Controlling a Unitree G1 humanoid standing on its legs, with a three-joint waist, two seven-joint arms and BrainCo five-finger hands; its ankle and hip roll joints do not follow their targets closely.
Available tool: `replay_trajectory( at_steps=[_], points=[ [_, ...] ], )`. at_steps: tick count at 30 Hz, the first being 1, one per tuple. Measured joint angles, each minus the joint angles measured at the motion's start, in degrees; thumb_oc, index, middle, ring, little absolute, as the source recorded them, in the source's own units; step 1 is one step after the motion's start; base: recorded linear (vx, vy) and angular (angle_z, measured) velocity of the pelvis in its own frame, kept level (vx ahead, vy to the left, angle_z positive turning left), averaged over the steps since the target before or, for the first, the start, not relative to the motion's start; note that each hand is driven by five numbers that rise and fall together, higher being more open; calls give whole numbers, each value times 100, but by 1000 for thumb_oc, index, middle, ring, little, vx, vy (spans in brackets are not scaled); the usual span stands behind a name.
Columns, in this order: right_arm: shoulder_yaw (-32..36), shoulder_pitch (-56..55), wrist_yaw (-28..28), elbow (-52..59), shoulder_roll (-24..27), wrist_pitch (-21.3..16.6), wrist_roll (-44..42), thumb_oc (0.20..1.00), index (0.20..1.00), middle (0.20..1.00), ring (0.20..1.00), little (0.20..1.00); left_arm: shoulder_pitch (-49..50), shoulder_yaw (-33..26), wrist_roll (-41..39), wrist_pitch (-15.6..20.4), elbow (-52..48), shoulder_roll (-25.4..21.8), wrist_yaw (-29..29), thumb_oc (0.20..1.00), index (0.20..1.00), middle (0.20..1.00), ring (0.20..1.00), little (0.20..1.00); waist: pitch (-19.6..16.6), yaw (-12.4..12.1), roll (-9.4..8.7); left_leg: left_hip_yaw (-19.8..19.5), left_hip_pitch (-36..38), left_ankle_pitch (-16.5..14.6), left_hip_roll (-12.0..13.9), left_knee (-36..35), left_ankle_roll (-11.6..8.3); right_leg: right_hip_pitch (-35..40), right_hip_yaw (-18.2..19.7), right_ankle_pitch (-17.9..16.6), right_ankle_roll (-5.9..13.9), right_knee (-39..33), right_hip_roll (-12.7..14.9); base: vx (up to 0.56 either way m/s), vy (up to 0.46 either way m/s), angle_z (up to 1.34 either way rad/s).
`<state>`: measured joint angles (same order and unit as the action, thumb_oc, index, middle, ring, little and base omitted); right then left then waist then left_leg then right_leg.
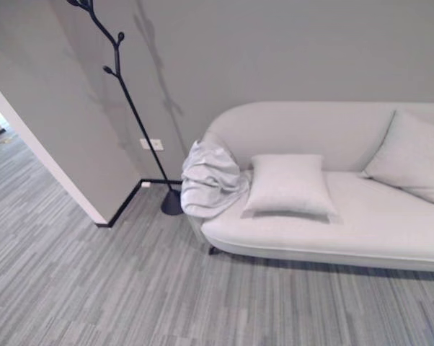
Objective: Hang the clothes on the sofa on the clothes rack.
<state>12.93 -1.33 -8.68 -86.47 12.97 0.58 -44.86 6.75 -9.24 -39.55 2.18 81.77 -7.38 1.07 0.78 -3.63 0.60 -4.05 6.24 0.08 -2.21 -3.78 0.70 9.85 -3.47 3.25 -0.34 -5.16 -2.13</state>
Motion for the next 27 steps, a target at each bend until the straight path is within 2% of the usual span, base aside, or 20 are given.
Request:
replay_trajectory(
  at_steps=[4,7,9,11,12,13,14,16,17,18,19,20,21,22,23,24,25,26,27],
  points=[
    [0,86,-4,-13,13,-9,2,1000,1000,1000,1000,1000,-242,-5,-49,38,-4,-9,3,1000,1000,1000,1000,1000,276,-48,-52,-127,-310,-91,-48,558,-136,-76,-100,5,-12,133,36,-98,56,13],
    [0,244,-20,-31,118,-4,18,1000,1000,1000,1000,1000,-458,-22,-89,47,-11,27,-13,1000,1000,1000,1000,1000,480,-150,-81,-88,-757,-188,-87,1056,-284,-252,-124,-11,-204,232,142,62,102,8],
    [-3,312,-64,-2,151,-9,182,1000,1000,1000,1000,1000,-487,-18,-126,59,-1,28,-29,1000,1000,1000,1000,1000,562,-157,-131,-137,-1040,-218,104,978,-335,-255,-149,-22,-235,193,230,123,154,16],
    [-1,395,-79,16,174,-18,218,1000,1000,1000,1000,1000,-491,-22,-313,93,-7,69,-40,1000,1000,1000,1000,1000,626,-170,-97,-224,-1266,-209,442,654,-397,-269,-112,-15,-222,199,271,184,249,15],
    [-25,464,-90,17,166,-43,217,1000,1000,1000,1000,1000,-531,-18,-406,111,-1,75,-70,1000,1000,1000,1000,1000,673,-181,-87,-291,-1436,-88,580,251,-559,-274,-88,-5,-205,120,317,199,249,17],
    [-29,518,-98,15,176,-44,217,1000,1000,1000,1000,1000,-577,-21,-517,119,-3,96,-80,1000,1000,1000,1000,1000,731,-181,-61,-265,-1553,-41,650,71,-633,-273,-92,-6,-206,98,332,272,325,15],
    [-13,557,-103,27,209,-48,216,1000,1000,1000,1000,1000,-627,-24,-543,143,-10,146,-85,1000,1000,1000,1000,1000,826,-187,68,-244,-1751,-41,817,-21,-633,-238,-93,1,-194,117,355,283,324,6],
    [5,567,-109,44,197,-58,216,1000,1000,1000,1000,1000,-596,-43,-730,162,2,170,-106,1000,1000,1000,1000,1000,828,-221,160,-99,-1936,-41,968,11,-634,-65,-95,78,-74,92,405,268,303,-6],
    [17,483,-130,20,167,-57,215,1000,1000,1000,1000,1000,-592,-123,-867,169,-2,188,-136,1000,1000,1000,1000,1000,825,-312,184,38,-1934,-42,1028,40,-637,74,-90,176,83,54,527,370,434,-13],
    [17,473,-140,24,157,-63,215,1000,1000,1000,1000,1000,-590,-149,-952,190,3,206,-145,1000,1000,1000,1000,1000,823,-327,184,55,-1963,-41,1012,147,-634,202,-102,223,157,24,608,520,607,-21],
    [35,414,-185,20,155,-58,216,1000,1000,1000,1000,1000,-598,-270,-967,204,47,256,-186,1000,1000,1000,1000,1000,789,-325,169,106,-1946,9,1034,251,-562,354,-102,337,338,-34,799,390,470,-11],
    [129,339,-206,14,138,-51,217,1000,1000,1000,1000,1000,-612,-304,-965,203,97,265,-201,1000,1000,1000,1000,1000,755,-324,117,315,-1937,207,1010,338,-663,437,-104,406,442,-44,940,404,554,-8],
    [199,245,-197,17,97,-28,219,1000,1000,1000,1000,1000,-619,-299,-970,217,110,231,-225,1000,1000,1000,1000,1000,674,-279,-9,578,-1912,564,732,545,-603,536,-158,532,545,74,1269,352,536,-12],
    [226,224,-207,-26,85,-7,219,1000,1000,1000,1000,1000,-625,-252,-962,235,81,200,-237,1000,1000,1000,1000,1000,644,-295,-90,692,-1886,690,615,616,-471,520,-174,512,572,225,1393,264,476,-10],
    [375,149,-195,-8,16,-8,216,1000,1000,1000,1000,1000,-753,-174,-905,260,56,89,-296,1000,1000,1000,1000,1000,577,-270,-180,771,-1800,696,410,695,-264,410,-288,339,658,659,1619,223,431,-11],
    [331,106,-183,7,-63,-5,217,1000,1000,1000,1000,1000,-728,42,-860,264,-3,9,-304,1000,1000,1000,1000,1000,468,-285,-198,802,-1628,748,340,479,-99,250,-316,278,642,1060,1780,190,451,-9],
    [292,66,-145,3,-131,18,216,1000,1000,1000,1000,1000,-768,164,-732,289,-56,-11,-278,1000,1000,1000,1000,1000,377,-276,-232,848,-1476,704,266,319,3,60,-276,207,679,1361,1865,191,468,-13],
    [265,17,-55,16,-241,36,217,1000,1000,1000,1000,1000,-911,320,-575,318,-108,-133,-263,1000,1000,1000,1000,1000,251,-269,-278,919,-1397,593,138,250,128,-142,-225,-103,734,1685,1970,158,446,-16],
    [231,69,-53,12,-279,35,220,1000,1000,1000,1000,1000,-927,633,-389,307,-162,-198,-265,1000,1000,1000,1000,1000,210,-266,-284,959,-1281,565,38,157,234,-280,-264,-251,830,2046,2083,136,413,-10]
  ],
)
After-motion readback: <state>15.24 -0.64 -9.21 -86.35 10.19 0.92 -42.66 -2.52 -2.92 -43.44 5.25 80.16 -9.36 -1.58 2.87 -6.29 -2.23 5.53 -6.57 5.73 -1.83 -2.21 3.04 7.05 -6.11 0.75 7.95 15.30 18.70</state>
